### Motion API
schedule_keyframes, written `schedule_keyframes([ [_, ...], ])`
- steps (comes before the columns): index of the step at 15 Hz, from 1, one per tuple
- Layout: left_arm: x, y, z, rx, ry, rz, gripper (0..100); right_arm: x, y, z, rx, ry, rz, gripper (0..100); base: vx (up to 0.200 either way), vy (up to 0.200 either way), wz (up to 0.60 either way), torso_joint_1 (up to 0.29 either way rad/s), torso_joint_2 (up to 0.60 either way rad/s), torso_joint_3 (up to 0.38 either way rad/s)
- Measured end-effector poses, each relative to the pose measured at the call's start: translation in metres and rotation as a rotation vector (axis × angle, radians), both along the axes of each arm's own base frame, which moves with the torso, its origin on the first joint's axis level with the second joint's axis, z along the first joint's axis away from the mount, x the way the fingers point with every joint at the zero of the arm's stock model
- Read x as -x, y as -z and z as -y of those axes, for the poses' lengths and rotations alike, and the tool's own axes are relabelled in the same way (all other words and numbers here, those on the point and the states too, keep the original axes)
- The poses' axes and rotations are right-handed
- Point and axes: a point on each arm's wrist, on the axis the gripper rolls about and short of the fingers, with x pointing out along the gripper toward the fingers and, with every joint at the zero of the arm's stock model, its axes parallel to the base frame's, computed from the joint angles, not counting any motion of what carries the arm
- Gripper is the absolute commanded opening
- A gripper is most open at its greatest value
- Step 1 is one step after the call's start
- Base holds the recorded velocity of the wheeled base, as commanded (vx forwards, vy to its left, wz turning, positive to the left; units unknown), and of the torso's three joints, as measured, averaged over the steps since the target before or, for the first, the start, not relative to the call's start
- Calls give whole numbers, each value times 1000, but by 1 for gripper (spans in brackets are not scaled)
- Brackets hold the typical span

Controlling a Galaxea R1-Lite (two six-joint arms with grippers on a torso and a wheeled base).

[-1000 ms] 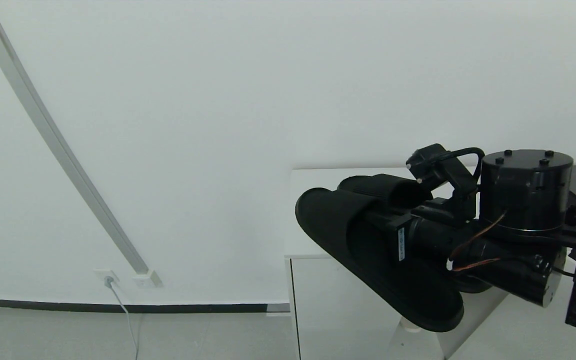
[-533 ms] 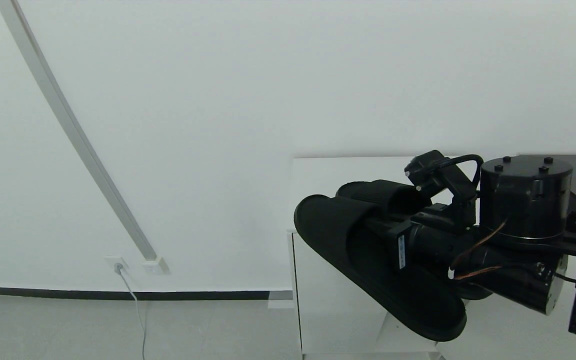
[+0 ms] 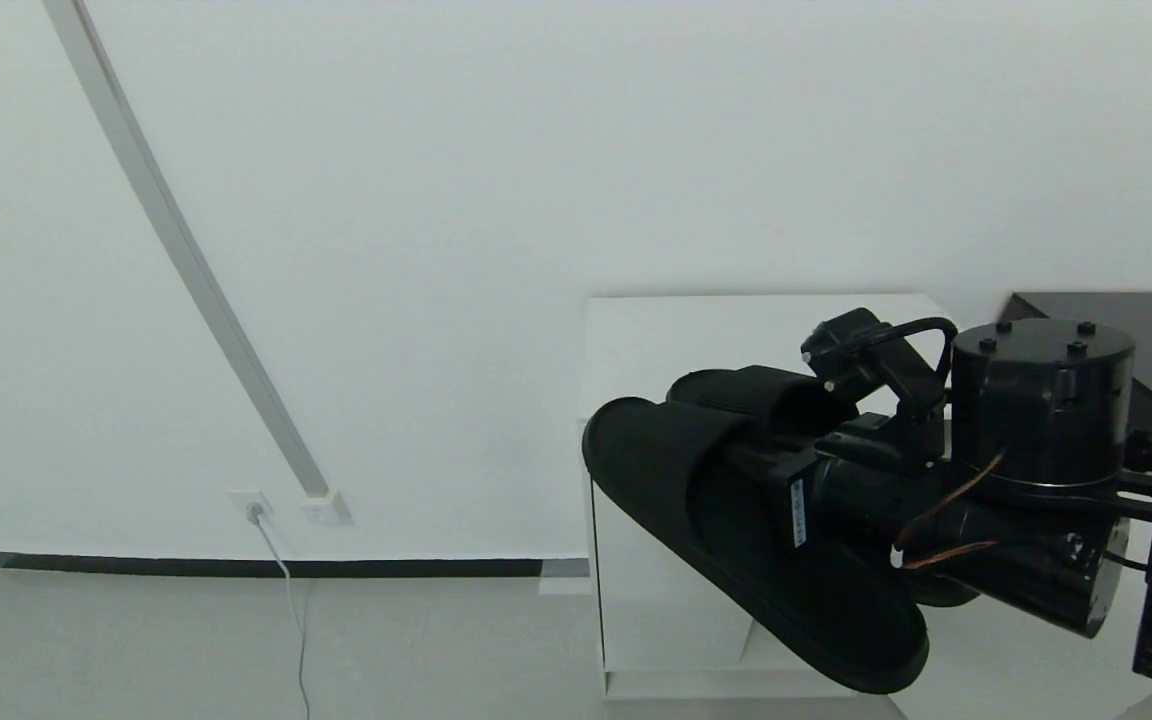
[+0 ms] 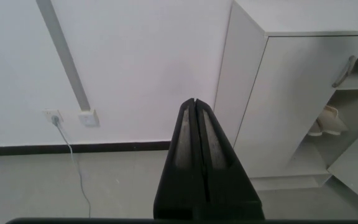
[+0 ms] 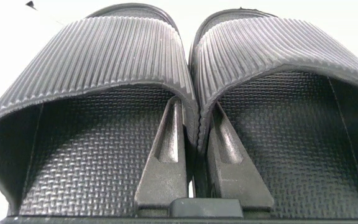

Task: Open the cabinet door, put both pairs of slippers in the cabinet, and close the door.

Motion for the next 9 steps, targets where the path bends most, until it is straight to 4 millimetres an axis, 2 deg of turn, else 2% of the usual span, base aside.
schedule_keyframes([
  [6, 0, 0, 0, -1, 0, 0, 0, 1, 1, -2, 1, -6, -1, 0, 0, 0, 0, 0, 0, 0],
  [9, 0, 0, 0, 0, 0, 0, 0, 2, 1, -2, 3, -9, -2, 0, 0, -200, 0, -4, -1, 4],
])
